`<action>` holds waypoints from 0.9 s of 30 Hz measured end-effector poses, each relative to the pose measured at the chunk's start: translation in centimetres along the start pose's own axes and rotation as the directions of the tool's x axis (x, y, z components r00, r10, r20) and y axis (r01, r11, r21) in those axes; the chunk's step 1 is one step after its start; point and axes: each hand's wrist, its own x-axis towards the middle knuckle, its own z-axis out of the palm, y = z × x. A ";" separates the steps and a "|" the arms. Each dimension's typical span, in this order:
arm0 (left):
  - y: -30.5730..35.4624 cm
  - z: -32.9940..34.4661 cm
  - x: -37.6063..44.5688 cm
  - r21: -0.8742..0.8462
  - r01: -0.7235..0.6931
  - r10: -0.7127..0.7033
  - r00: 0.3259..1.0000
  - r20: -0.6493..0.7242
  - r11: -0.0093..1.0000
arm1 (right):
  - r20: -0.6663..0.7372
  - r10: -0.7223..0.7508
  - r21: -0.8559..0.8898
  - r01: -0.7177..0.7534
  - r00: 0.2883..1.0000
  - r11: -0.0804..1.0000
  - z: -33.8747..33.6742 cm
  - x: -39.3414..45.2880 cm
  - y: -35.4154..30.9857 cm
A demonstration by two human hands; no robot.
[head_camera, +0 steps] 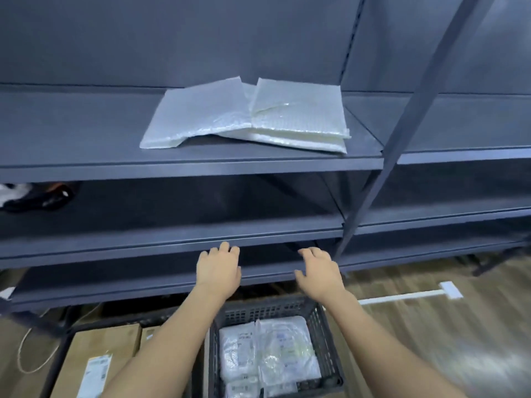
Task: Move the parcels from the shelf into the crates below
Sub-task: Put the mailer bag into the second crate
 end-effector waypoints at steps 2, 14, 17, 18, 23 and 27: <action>-0.6 -1.3 0.5 0.037 -0.019 0.020 0.999 -0.038 0.999 | -0.053 -0.007 -0.021 0.006 0.999 1.000 -1.2 0.5 -0.2; -1.1 -16.3 8.8 0.143 -0.045 0.098 0.915 -0.390 0.989 | -0.397 -0.151 -0.179 0.085 0.906 0.980 -17.1 8.2 0.9; -0.1 -19.9 11.4 0.115 -0.024 0.070 0.910 -0.408 0.993 | -0.405 -0.157 -0.239 0.061 0.901 0.969 -20.7 10.3 2.1; 0.3 -20.8 12.3 0.109 -0.021 0.063 0.915 -0.399 0.994 | -0.392 -0.148 -0.264 0.044 0.908 0.964 -21.8 11.0 2.5; 0.6 -23.5 16.9 0.153 0.031 0.019 0.948 -0.317 0.988 | -0.320 -0.084 -0.356 -0.038 0.944 0.934 -25.1 14.0 4.6; 0.0 -23.8 20.3 0.086 0.052 -0.037 0.985 -0.166 0.995 | -0.232 -0.021 -0.371 -0.068 0.973 0.926 -25.8 15.8 5.7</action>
